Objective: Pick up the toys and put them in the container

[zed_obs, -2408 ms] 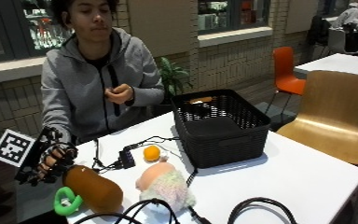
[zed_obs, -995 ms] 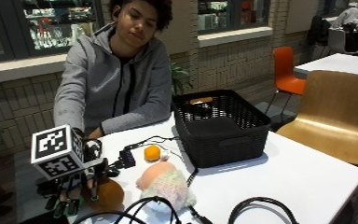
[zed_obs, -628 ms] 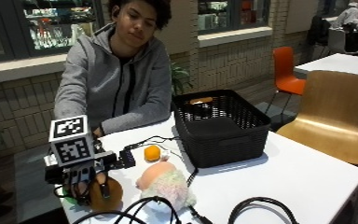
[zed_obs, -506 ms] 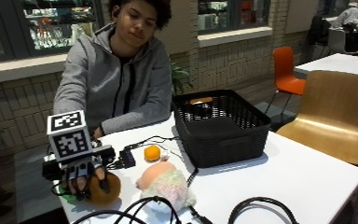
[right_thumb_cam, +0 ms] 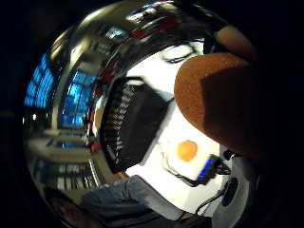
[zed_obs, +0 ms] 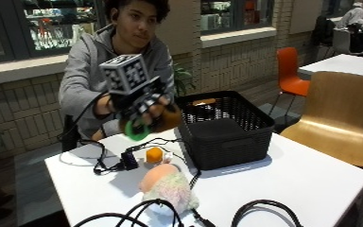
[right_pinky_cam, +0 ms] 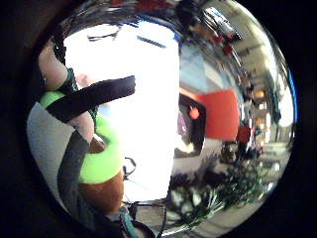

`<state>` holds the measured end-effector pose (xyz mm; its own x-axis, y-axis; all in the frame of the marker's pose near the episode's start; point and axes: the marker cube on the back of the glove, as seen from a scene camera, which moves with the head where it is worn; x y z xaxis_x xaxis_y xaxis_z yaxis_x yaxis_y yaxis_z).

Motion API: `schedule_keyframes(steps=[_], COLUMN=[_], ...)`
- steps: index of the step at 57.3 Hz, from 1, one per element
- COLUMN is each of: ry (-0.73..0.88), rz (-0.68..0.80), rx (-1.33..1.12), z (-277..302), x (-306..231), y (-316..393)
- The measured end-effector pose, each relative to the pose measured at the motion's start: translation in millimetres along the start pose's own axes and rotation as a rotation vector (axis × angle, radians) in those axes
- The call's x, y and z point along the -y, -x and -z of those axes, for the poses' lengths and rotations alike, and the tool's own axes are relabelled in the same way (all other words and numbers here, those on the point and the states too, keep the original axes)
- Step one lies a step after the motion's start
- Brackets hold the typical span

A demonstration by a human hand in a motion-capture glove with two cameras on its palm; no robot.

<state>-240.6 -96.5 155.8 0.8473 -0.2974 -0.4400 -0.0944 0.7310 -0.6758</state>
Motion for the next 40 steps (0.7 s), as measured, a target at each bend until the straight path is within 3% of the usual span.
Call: schedule_keyframes(steps=[7, 12, 23, 33, 37, 40], ry=[-0.021, 0.005, 0.011, 0.013, -0.003, 0.072], rz=[0.323, 0.459, 0.464, 0.568, 0.548, 0.525], rx=[-0.008, -0.018, -0.164, -0.287, -0.358, -0.367], z=[9, 8, -20, -37, -36, -34], x=[14, 32, 72, 86, 93, 93], y=[106, 166, 235, 237, 229, 225])
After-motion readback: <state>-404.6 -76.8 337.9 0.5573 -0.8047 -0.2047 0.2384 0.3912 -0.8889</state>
